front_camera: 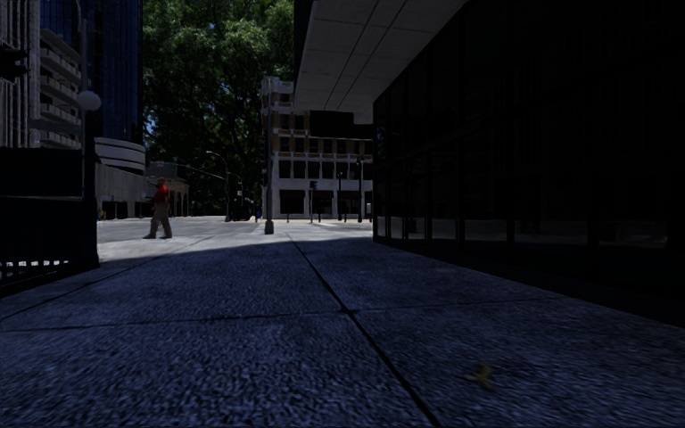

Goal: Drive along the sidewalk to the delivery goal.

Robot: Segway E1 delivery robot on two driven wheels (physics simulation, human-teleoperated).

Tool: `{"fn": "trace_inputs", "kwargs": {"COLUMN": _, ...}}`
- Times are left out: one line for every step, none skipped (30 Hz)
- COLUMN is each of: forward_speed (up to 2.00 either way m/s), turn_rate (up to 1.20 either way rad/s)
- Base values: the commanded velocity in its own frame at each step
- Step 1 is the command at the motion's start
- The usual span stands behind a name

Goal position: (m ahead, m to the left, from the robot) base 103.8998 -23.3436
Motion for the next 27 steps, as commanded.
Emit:
{"fn": "trace_inputs", "kwargs": {"forward_speed": 2.00, "turn_rate": 0.00}}
{"fn": "trace_inputs", "kwargs": {"forward_speed": 2.00, "turn_rate": 0.00}}
{"fn": "trace_inputs", "kwargs": {"forward_speed": 2.00, "turn_rate": 0.00}}
{"fn": "trace_inputs", "kwargs": {"forward_speed": 2.00, "turn_rate": 0.00}}
{"fn": "trace_inputs", "kwargs": {"forward_speed": 2.00, "turn_rate": 0.00}}
{"fn": "trace_inputs", "kwargs": {"forward_speed": 2.00, "turn_rate": 0.00}}
{"fn": "trace_inputs", "kwargs": {"forward_speed": 2.00, "turn_rate": 0.00}}
{"fn": "trace_inputs", "kwargs": {"forward_speed": 2.00, "turn_rate": 0.00}}
{"fn": "trace_inputs", "kwargs": {"forward_speed": 2.00, "turn_rate": 0.00}}
{"fn": "trace_inputs", "kwargs": {"forward_speed": 2.00, "turn_rate": 0.00}}
{"fn": "trace_inputs", "kwargs": {"forward_speed": 2.00, "turn_rate": 0.00}}
{"fn": "trace_inputs", "kwargs": {"forward_speed": 2.00, "turn_rate": 0.00}}
{"fn": "trace_inputs", "kwargs": {"forward_speed": 2.00, "turn_rate": 0.00}}
{"fn": "trace_inputs", "kwargs": {"forward_speed": 2.00, "turn_rate": 0.00}}
{"fn": "trace_inputs", "kwargs": {"forward_speed": 2.00, "turn_rate": 0.00}}
{"fn": "trace_inputs", "kwargs": {"forward_speed": 2.00, "turn_rate": 0.00}}
{"fn": "trace_inputs", "kwargs": {"forward_speed": 2.00, "turn_rate": 0.00}}
{"fn": "trace_inputs", "kwargs": {"forward_speed": 2.00, "turn_rate": 0.00}}
{"fn": "trace_inputs", "kwargs": {"forward_speed": 2.00, "turn_rate": 0.00}}
{"fn": "trace_inputs", "kwargs": {"forward_speed": 2.00, "turn_rate": 0.00}}
{"fn": "trace_inputs", "kwargs": {"forward_speed": 2.00, "turn_rate": 0.00}}
{"fn": "trace_inputs", "kwargs": {"forward_speed": 2.00, "turn_rate": 0.00}}
{"fn": "trace_inputs", "kwargs": {"forward_speed": 2.00, "turn_rate": 0.00}}
{"fn": "trace_inputs", "kwargs": {"forward_speed": 2.00, "turn_rate": 0.00}}
{"fn": "trace_inputs", "kwargs": {"forward_speed": 2.00, "turn_rate": 0.00}}
{"fn": "trace_inputs", "kwargs": {"forward_speed": 2.00, "turn_rate": 0.00}}
{"fn": "trace_inputs", "kwargs": {"forward_speed": 2.00, "turn_rate": 0.00}}
